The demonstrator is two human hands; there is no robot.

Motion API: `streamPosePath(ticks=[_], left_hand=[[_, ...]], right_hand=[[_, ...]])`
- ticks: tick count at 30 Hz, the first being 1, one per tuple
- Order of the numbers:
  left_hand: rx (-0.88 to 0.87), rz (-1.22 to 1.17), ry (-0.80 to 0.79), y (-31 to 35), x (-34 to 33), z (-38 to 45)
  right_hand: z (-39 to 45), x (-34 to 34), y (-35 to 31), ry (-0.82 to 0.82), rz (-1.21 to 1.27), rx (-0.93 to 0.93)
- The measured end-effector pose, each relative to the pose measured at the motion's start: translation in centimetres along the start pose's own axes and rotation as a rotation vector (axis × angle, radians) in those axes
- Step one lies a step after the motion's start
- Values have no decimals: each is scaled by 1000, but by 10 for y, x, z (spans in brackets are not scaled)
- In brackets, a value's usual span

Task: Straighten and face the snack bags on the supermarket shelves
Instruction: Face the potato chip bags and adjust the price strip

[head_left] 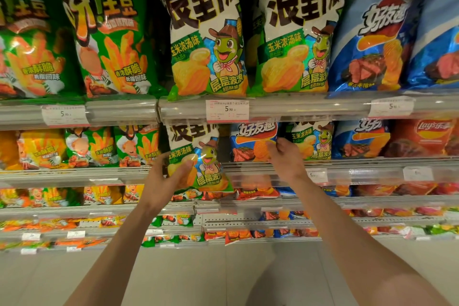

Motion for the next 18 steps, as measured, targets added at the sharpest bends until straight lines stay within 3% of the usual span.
streamPosePath(ticks=[11,18], left_hand=[[46,-75,-103,-10,-19,-13],[-19,-33,6,2,-24,3]], right_hand=[[-5,3,12,52,117,1],[-6,0,15,37,103,3]])
Point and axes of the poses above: each hand's wrist, its own z-axis towards the middle knuckle, its own x-axis out of the back of the hand, y = z × x, the point moved 1 cm from there along z, towards the middle knuckle
